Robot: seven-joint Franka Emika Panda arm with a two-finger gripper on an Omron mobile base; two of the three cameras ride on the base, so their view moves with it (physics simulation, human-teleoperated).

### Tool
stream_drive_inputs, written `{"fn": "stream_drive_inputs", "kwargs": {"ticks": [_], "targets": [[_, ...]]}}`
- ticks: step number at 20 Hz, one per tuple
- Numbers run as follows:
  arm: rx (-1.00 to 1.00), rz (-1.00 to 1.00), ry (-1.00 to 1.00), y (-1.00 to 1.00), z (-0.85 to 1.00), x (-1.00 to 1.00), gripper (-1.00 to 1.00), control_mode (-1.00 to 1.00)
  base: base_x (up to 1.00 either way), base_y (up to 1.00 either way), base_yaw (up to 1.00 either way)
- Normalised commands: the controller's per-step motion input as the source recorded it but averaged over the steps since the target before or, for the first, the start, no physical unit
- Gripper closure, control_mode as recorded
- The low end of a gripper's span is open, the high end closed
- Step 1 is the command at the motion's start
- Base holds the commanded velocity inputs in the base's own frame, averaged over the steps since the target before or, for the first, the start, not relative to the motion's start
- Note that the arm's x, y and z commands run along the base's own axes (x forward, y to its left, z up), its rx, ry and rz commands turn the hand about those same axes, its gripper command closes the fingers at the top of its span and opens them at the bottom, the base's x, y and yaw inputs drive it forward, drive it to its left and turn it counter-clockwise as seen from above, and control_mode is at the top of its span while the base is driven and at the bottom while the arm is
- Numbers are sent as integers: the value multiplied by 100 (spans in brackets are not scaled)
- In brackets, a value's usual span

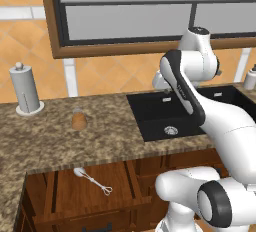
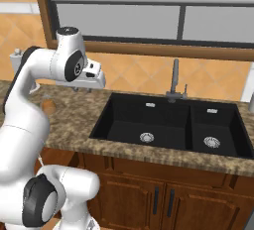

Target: Pick the tongs from the drawer and place it on the counter.

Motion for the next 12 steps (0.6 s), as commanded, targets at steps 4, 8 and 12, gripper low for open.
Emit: {"fn": "stream_drive_inputs", "kwargs": {"ticks": [4,8,12], "targets": [[0,0,0,0,-36,-19,-100,-100,0,0,0],[0,5,-3,6,-69,-23,-100,-100,0,0,0],[0,5,-2,29,-66,-18,-100,-100,0,0,0]]}}
